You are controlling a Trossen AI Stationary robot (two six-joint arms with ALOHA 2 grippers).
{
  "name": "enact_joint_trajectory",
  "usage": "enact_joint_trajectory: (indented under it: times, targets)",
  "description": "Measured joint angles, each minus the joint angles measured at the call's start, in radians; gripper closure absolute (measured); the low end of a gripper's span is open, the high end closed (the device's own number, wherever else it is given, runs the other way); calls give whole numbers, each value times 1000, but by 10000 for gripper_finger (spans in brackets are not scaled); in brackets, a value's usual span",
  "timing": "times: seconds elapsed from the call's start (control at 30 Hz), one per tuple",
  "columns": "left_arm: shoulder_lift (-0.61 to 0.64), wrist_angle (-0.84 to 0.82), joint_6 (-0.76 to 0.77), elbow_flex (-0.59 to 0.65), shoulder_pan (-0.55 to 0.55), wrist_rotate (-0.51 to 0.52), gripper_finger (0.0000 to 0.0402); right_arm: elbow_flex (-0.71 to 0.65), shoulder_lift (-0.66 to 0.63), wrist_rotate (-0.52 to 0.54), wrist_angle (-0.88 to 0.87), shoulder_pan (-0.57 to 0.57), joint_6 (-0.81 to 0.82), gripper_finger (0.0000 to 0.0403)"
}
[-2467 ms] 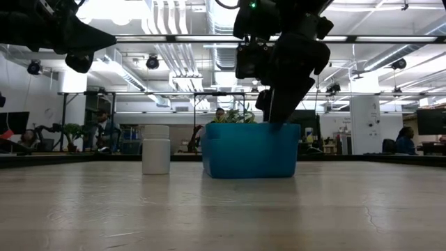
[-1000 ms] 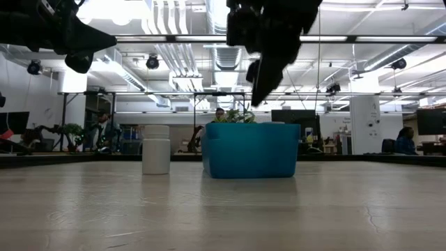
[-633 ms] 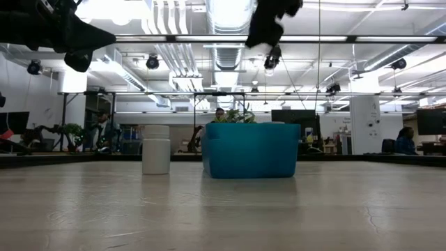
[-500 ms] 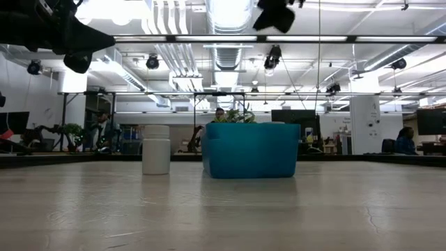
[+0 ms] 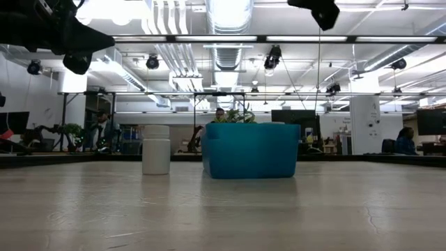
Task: Pick and place pill bottles into a basket
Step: Put the white medicine bottle into the blue bin
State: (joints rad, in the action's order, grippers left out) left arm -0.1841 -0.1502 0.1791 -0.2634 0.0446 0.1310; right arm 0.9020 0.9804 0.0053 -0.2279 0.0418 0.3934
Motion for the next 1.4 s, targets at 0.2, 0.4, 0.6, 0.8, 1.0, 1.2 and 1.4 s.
enact_joint_trajectory:
  times: [0.2,0.4,0.6,0.8,1.0,1.2,1.4]
  targets:
    - [4,7,2,0,0,-2,402,-181,-133,0,148,2,30,184]
    - [5,7,-1,-1,0,-2,402,-308,-219,2,198,2,50,184]
    - [4,7,-1,-2,0,-2,402,-417,-273,28,235,2,52,184]
    - [4,4,1,-2,0,-2,402,-517,-309,51,279,2,60,206]
    - [3,-5,25,-1,0,6,402,-582,-358,47,349,2,40,312]
    - [3,-11,26,-1,0,8,402,-612,-420,-42,374,2,-51,389]
    - [4,-10,27,-2,0,8,402,-664,-477,-124,377,4,-57,394]
